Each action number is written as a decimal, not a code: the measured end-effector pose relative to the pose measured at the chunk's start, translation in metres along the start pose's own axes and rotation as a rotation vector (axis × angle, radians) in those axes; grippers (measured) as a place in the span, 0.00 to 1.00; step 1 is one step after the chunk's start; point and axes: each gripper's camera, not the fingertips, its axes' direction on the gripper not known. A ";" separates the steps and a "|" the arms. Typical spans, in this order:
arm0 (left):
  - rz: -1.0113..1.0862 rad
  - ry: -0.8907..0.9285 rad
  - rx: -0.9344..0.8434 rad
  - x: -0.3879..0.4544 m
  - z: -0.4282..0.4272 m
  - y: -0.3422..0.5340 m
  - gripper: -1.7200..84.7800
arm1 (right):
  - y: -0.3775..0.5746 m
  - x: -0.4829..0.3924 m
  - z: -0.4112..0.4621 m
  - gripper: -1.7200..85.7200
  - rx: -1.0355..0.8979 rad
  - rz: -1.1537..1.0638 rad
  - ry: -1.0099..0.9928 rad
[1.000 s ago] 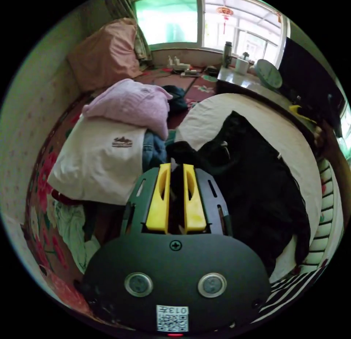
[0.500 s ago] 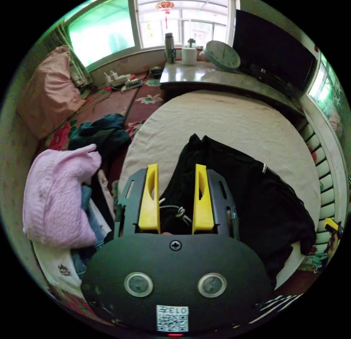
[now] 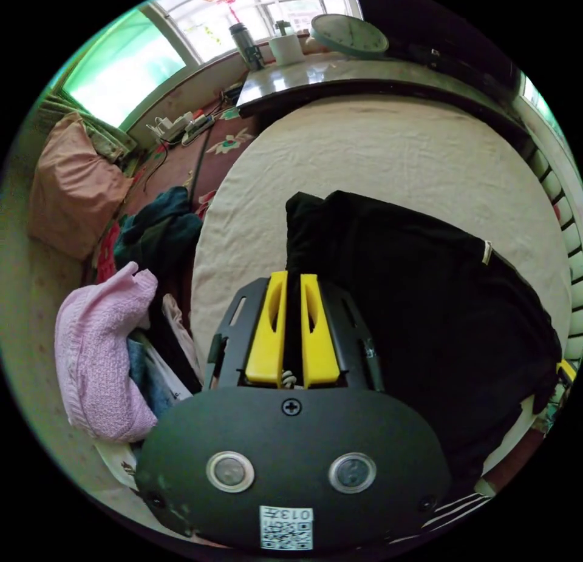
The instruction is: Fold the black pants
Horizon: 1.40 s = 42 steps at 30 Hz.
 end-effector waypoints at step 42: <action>0.099 -0.060 -0.110 0.060 0.035 0.226 0.04 | 0.030 -0.036 0.020 0.03 0.129 -0.392 -0.410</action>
